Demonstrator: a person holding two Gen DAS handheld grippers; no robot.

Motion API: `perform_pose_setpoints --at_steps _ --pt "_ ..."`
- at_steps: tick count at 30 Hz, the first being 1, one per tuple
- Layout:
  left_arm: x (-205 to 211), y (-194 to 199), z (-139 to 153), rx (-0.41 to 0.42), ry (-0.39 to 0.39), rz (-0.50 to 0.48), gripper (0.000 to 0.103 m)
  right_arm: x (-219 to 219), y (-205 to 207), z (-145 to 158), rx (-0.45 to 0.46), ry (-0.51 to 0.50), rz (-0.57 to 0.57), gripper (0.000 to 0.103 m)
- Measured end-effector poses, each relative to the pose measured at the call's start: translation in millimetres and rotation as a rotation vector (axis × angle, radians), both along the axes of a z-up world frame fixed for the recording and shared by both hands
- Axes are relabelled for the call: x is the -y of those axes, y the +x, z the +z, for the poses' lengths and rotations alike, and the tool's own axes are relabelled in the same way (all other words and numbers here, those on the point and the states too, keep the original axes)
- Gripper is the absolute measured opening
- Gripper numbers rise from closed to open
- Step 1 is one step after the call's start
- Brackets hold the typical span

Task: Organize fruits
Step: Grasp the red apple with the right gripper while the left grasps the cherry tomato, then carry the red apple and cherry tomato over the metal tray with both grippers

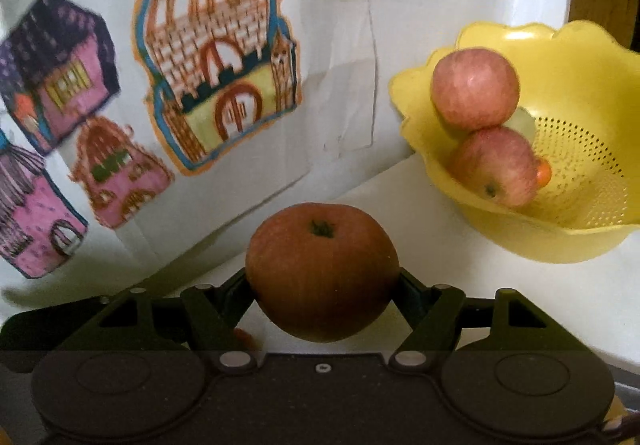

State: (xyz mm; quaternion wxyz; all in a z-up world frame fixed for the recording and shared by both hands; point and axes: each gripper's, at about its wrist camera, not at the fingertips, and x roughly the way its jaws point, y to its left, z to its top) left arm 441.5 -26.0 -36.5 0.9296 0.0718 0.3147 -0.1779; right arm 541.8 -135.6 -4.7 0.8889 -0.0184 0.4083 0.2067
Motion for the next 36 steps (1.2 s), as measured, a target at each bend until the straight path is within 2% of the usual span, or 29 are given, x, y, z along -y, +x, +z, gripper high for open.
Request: perform_pose_setpoints --at_steps 6,14,23,36 --pt "4.5 8.6 -1.9 -0.006 -0.003 0.003 0.026 20.5 -17.1 19.5 0.009 0.024 -0.001 0.075" --pt "5.2 4.6 1.1 0.004 -0.048 0.008 0.026 57.6 -52.8 50.5 0.05 0.058 -0.003 0.075" --pt "19.4 -25.7 26.1 0.058 -0.08 -0.027 0.026 106.4 -87.6 77.8 0.106 0.068 -0.051 0.075" --pt "89.9 -58.4 67.9 0.137 -0.165 -0.118 0.026 212.3 -144.2 88.6 0.143 0.052 -0.217 0.075"
